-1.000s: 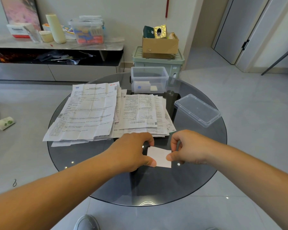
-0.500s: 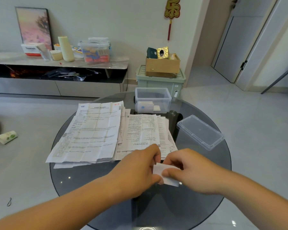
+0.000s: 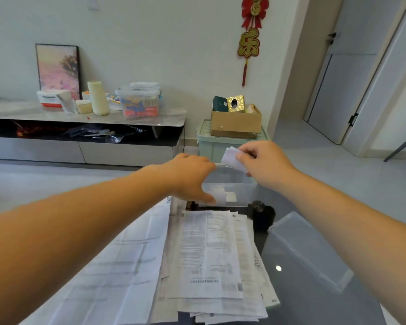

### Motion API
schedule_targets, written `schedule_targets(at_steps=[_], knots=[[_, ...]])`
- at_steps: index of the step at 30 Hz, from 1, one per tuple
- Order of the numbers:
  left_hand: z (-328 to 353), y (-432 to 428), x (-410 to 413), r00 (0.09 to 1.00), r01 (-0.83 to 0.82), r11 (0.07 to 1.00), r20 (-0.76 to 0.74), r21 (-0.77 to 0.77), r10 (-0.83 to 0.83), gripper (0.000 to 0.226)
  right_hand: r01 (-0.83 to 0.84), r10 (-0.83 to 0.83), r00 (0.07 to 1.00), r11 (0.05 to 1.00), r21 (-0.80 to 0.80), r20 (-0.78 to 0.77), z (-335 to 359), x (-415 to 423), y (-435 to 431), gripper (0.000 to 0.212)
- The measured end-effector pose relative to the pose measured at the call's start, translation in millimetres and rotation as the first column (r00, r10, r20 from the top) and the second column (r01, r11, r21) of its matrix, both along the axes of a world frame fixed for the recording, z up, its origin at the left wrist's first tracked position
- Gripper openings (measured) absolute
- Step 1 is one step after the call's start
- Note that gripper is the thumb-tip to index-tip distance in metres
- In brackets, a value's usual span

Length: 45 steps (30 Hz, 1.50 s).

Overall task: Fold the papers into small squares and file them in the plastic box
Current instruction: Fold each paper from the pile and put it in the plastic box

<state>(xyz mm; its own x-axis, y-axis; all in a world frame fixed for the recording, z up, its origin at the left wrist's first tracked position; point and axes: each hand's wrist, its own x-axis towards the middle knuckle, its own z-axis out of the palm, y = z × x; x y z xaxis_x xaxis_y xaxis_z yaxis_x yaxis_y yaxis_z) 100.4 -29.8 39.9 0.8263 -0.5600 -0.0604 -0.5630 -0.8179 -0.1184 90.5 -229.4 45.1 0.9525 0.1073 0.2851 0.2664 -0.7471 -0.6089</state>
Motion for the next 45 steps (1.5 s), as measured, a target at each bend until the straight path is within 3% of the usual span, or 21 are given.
schedule_targets(at_steps=[7, 11, 19, 26, 32, 36, 40, 45], knots=[[-27.5, -23.0, 47.9, 0.991, -0.011, 0.98, -0.132, 0.201, 0.038, 0.077, -0.014, 0.006, 0.997, 0.994, -0.111, -0.074, -26.7, 56.2, 3.7, 0.023], [-36.9, -32.5, 54.2, 0.975, -0.082, 0.979, -0.189, 0.185, 0.117, 0.073, 0.026, -0.025, 0.995, 1.0, 0.006, -0.093, -33.6, 63.6, 0.4, 0.023], [-29.3, -46.0, 55.3, 0.928, -0.153, 0.965, -0.305, 0.211, 0.213, 0.058, 0.01, -0.012, 0.994, 1.0, -0.02, -0.107, -34.8, 67.1, -1.4, 0.022], [-29.7, -41.3, 48.9, 0.96, -0.102, 0.977, -0.238, 0.189, 0.146, 0.037, -0.006, 0.003, 0.995, 1.0, -0.03, -0.102, -35.7, 67.4, -0.9, 0.022], [-30.4, -29.5, 43.1, 0.974, -0.069, 0.997, -0.212, 0.041, 0.076, 0.019, -0.019, 0.01, 0.994, 0.996, -0.083, -0.111, -37.0, 68.0, 0.7, 0.026], [-30.2, -23.6, 37.8, 0.989, -0.036, 0.999, -0.145, 0.009, 0.037, 0.02, -0.074, 0.049, 0.989, 0.982, -0.174, -0.142, -35.7, 68.2, 4.8, 0.027], [-39.1, -15.6, 32.9, 1.0, -0.02, 0.999, 0.007, 0.027, 0.02, 0.047, -0.158, 0.111, 0.974, 0.958, -0.24, -0.198, -34.2, 67.3, 10.3, 0.02], [-62.0, -8.0, 25.5, 0.994, -0.106, 0.978, 0.015, -0.178, 0.11, 0.045, -0.232, 0.153, 0.944, 0.938, -0.257, -0.292, -33.9, 63.6, 18.9, 0.02]])
